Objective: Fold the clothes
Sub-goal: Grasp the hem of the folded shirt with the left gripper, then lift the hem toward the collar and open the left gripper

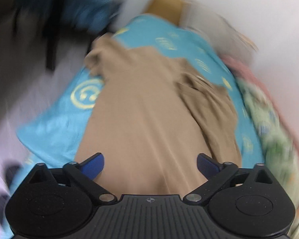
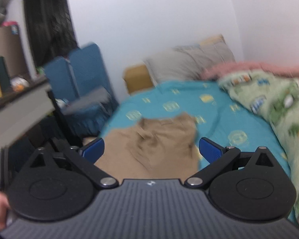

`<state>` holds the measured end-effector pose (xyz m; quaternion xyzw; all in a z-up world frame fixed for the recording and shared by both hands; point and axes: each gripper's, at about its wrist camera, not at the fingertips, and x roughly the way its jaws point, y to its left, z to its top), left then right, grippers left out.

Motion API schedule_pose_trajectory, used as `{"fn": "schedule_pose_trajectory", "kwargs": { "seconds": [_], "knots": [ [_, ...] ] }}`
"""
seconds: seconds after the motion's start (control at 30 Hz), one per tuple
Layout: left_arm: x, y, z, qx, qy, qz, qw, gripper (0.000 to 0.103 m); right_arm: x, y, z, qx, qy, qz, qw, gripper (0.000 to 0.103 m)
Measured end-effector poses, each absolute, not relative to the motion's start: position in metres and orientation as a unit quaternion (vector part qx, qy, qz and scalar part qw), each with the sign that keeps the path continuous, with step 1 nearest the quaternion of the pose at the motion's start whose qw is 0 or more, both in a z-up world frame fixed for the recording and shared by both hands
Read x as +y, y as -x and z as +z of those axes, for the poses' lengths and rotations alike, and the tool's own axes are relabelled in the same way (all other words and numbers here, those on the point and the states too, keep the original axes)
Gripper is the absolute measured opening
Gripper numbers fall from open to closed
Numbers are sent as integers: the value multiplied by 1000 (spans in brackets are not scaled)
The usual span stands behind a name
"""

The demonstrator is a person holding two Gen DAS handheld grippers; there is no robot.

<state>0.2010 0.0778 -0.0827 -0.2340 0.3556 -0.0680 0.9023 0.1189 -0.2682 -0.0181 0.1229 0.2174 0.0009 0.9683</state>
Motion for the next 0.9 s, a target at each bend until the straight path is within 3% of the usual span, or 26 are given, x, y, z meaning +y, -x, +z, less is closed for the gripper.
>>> {"fn": "schedule_pose_trajectory", "kwargs": {
  "seconds": [0.3, 0.63, 0.67, 0.7, 0.77, 0.8, 0.9],
  "knots": [
    [140, -322, -169, 354, 457, -13, 816, 98, -278, -163, -59, 292, -124, -13, 948, 103],
    [153, -416, -182, 312, 433, 89, 841, 85, -269, -206, -95, 345, -135, 14, 929, 103],
    [155, -424, -183, 309, 433, 100, 841, 75, -269, -207, -97, 347, -136, 15, 928, 103],
    [151, -430, -179, 314, 419, 105, 845, 50, -269, -208, -98, 350, -136, 16, 927, 103],
    [144, -444, -172, 326, 389, 113, 854, 18, -269, -209, -100, 353, -137, 16, 925, 103],
    [140, -450, -168, 332, 375, 116, 858, 13, -270, -210, -100, 353, -138, 16, 925, 103],
    [111, -453, -136, 312, 262, 99, 908, 11, -274, -207, -96, 342, -142, 14, 929, 103]
  ]
}}
